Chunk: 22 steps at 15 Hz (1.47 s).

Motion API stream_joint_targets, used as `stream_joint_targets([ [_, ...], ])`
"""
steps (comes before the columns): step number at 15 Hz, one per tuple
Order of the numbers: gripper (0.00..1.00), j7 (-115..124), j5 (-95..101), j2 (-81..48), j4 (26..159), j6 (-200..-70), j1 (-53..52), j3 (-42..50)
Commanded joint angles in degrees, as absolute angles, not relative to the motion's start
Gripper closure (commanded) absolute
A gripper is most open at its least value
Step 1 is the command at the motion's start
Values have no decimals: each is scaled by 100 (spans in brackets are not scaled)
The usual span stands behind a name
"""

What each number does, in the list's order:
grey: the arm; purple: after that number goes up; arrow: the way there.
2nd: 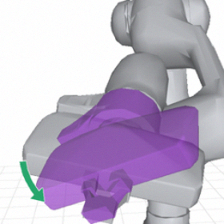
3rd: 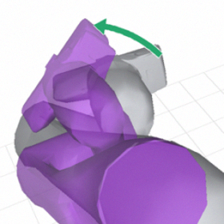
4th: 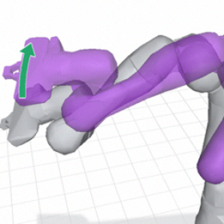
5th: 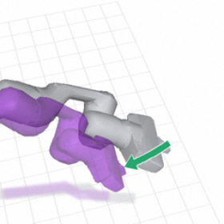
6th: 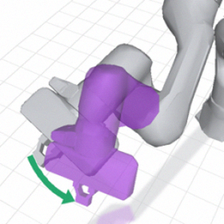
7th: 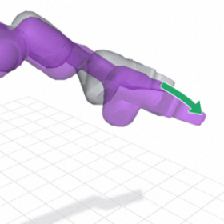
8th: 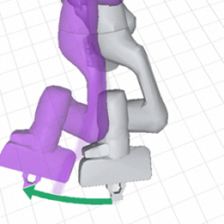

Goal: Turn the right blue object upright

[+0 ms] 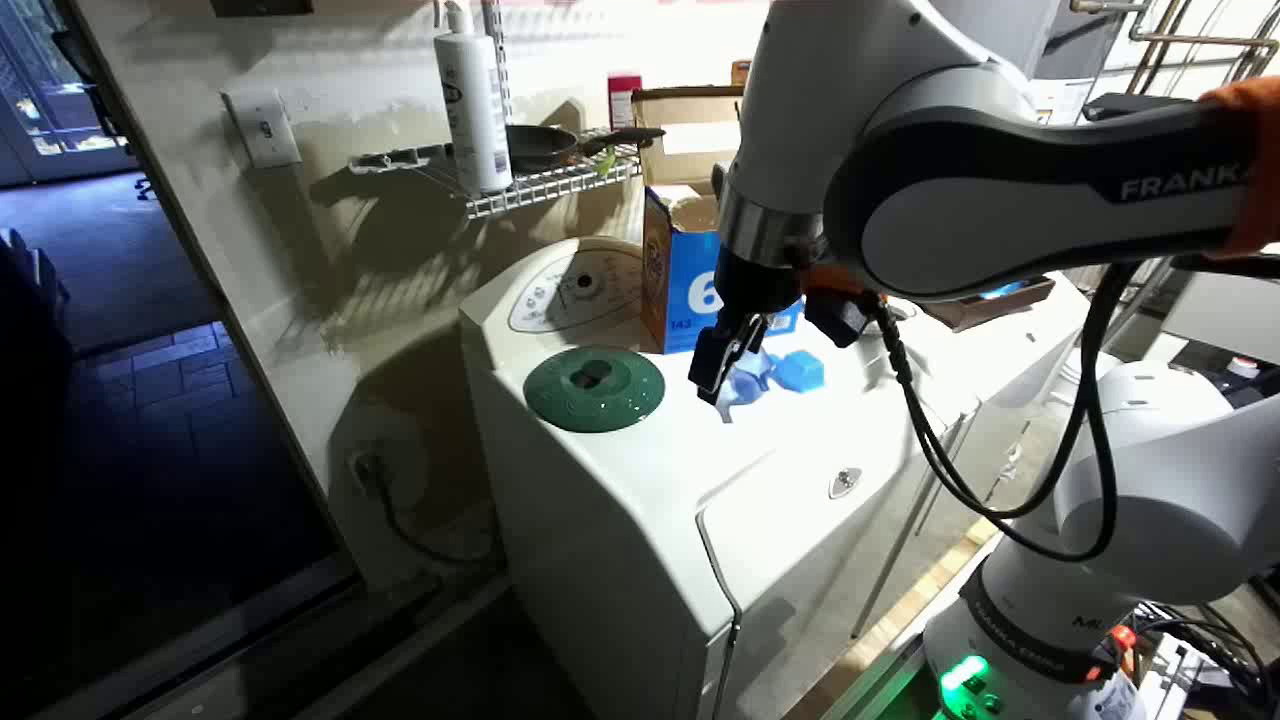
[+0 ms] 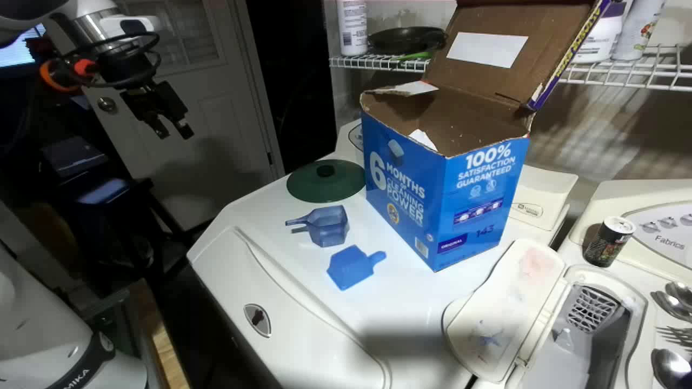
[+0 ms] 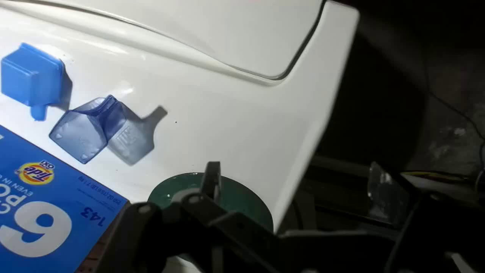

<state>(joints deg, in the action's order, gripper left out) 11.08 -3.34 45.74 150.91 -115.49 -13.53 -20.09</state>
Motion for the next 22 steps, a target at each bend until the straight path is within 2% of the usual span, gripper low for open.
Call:
stream_joint_targets([
  [1, 0, 1147, -286, 4555, 15079, -11539, -1413, -1959],
  [6, 0, 1209, -275, 4499, 15101, -11664, -1183, -1741],
  [21, 0, 1174, -205, 5376, 15799, -12556, 746, 168],
  [22, 0, 1110, -328, 5148, 15610, -12370, 521, 23],
])
